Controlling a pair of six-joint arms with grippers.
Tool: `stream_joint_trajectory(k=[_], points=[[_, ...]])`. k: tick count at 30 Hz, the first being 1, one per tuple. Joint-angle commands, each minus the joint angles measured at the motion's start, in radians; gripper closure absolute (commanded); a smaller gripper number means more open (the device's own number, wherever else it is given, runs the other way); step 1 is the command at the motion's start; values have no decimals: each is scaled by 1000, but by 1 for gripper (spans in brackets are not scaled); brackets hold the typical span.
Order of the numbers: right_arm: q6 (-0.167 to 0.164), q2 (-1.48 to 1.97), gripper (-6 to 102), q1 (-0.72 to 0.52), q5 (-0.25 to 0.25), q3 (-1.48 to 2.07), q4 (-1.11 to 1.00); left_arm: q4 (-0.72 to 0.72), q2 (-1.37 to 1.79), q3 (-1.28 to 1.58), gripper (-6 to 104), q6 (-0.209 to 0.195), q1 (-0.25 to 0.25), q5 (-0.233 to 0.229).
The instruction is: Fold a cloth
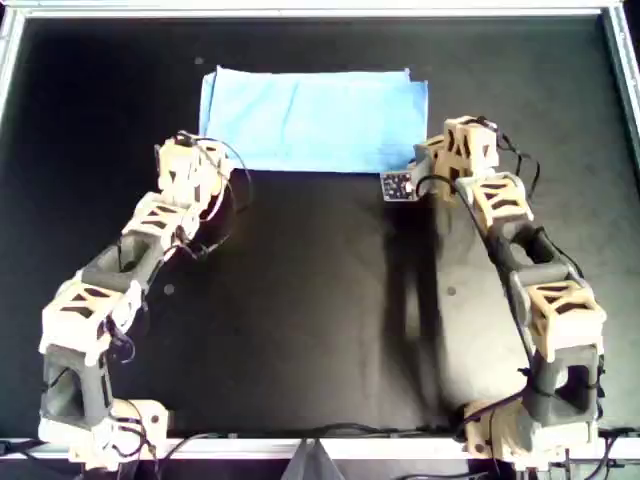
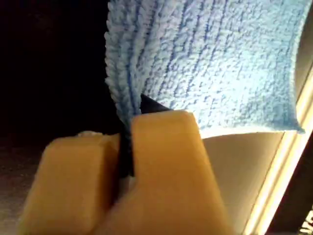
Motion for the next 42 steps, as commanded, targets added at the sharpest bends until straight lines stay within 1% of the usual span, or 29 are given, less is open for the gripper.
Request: stream_joint_trajectory(k=[1,10,13,16,18,19,21,22,25,33,42], points=[[3,146,94,6,-8,55,14,17,137,75,100,6,-23,5],[2,360,94,9,-8,325,14,17,440,413,99,6,-25,5],[2,428,94,14,-8,411,14,17,523,508,99,-8,-25,5],[2,495,94,15,-8,480,14,17,583,584,99,-8,-29,6],[2,534,94,15,-8,512,14,17,624,629,99,-6,-54,6],[2,552,94,15,-8,528,14,17,644,652,99,2,-69,6],[2,591,94,15,-8,561,14,17,686,695,99,-8,-103,5],[2,607,94,17,-8,580,14,17,706,713,99,-6,-118,5],[2,653,94,28,-8,638,14,17,756,759,99,-3,-143,5],[2,773,94,101,-8,788,14,17,811,841,99,5,-146,5],[2,804,94,107,-8,864,14,17,870,963,99,6,-146,5]])
